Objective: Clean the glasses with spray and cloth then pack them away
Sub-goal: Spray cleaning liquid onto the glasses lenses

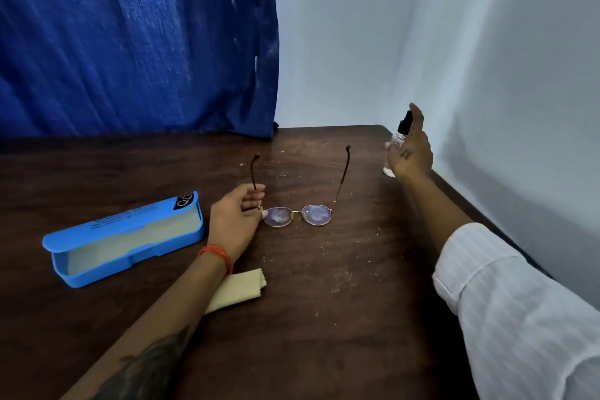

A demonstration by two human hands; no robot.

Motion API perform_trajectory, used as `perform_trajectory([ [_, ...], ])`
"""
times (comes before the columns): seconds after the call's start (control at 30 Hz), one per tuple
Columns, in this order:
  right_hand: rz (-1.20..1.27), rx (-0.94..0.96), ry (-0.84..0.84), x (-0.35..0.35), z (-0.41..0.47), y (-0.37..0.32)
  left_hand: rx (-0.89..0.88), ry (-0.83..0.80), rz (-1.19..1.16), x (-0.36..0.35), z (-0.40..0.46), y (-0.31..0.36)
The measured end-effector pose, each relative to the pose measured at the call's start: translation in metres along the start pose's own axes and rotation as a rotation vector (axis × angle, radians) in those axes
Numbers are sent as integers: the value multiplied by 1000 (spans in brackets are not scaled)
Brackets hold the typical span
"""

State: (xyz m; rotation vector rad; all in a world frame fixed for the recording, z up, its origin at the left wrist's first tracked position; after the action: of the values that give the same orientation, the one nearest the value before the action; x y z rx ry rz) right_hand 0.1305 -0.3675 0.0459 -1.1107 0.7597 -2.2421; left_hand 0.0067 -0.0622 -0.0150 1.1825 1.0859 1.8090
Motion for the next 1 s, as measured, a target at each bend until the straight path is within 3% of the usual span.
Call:
perform_trajectory([
  [0.27, 381, 61, 18, 21, -30, -25, 27, 17, 124, 8, -6, 4],
  [0.4, 572, 101, 62, 43, -72, -51, 13, 0, 76, 11, -12, 8],
  [0.67, 945, 102, -123, 35, -141, -95, 34, 1, -113, 15, -20, 17],
  [0.73, 861, 108, -147, 30, -153, -101, 16, 31, -126, 17, -19, 21],
  [0.87, 292, 354, -64, 26, -172, -117, -45, 103, -138, 24, -17, 30],
  [1.0, 59, 479, -80, 22, -184, -129, -125, 179, -125, 29, -18, 40],
])
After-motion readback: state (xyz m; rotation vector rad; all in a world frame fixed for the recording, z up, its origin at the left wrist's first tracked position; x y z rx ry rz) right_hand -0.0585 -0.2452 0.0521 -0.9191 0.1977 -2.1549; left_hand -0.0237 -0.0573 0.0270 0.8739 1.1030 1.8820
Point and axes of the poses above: each hand's wrist, its own z-axis towards the middle knuckle, its own x-axis out of the back of the hand, y = z × x, the point moved 6 cm from there along z, towards the middle knuckle, and after that the axes turned 3 degrees about x, right-handed, at the moved point
